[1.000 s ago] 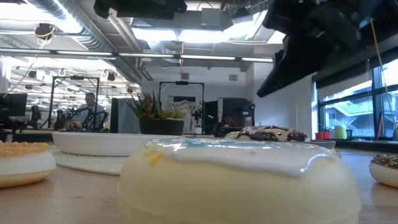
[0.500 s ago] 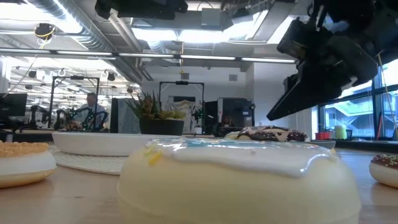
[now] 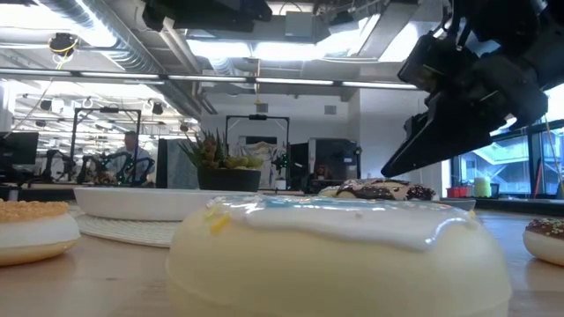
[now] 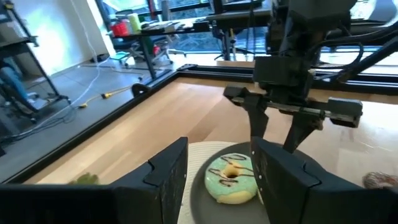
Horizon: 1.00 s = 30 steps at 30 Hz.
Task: Pick & Place donuts
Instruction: Put the large black donut on the gray plate, then put the small orange donut on the white plate
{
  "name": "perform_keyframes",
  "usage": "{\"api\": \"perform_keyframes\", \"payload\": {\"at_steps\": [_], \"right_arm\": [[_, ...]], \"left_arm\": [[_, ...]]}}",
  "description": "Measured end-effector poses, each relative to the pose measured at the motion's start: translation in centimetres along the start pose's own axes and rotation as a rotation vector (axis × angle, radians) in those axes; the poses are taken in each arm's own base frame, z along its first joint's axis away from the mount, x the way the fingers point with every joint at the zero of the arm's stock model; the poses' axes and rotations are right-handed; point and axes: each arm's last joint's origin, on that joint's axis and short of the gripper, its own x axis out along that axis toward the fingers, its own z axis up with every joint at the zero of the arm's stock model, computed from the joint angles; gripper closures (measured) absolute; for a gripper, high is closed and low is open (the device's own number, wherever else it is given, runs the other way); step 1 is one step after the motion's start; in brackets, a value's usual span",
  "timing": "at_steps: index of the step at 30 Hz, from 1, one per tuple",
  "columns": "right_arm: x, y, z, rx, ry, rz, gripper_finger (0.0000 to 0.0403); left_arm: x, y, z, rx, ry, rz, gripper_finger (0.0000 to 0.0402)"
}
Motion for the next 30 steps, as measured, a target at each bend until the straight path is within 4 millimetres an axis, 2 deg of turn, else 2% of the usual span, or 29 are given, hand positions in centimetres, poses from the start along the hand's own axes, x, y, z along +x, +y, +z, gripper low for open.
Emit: {"api": "perform_keyframes", "payload": {"at_steps": [7,14,22,30], "right_arm": [[1.1,0.6,-1.1,-0.019,0.018,-0.008,0.0215],[1.0,0.7,-0.6,-0.034,-0.022,0.000,0.0215],[-0.6,0.6,0.6,-0.050,-0.055,0.010,0.0215],[-1.8,0.3,1.1,-0.051,-0.052,0.005,0.0215]], "left_arm": [[0.0,-0.1,0.0,-0.003,0.015,-0.050,0.0233],[0.0,-0.7,-0.1,-0.016,0.070,-0.235,0.0229],[-0.4,-1.5,-0.5,-0.031,0.175,-0.532,0.0229],[-1.1,-1.8,-1.2,0.000,0.269,-0.658,0.0231]]}}
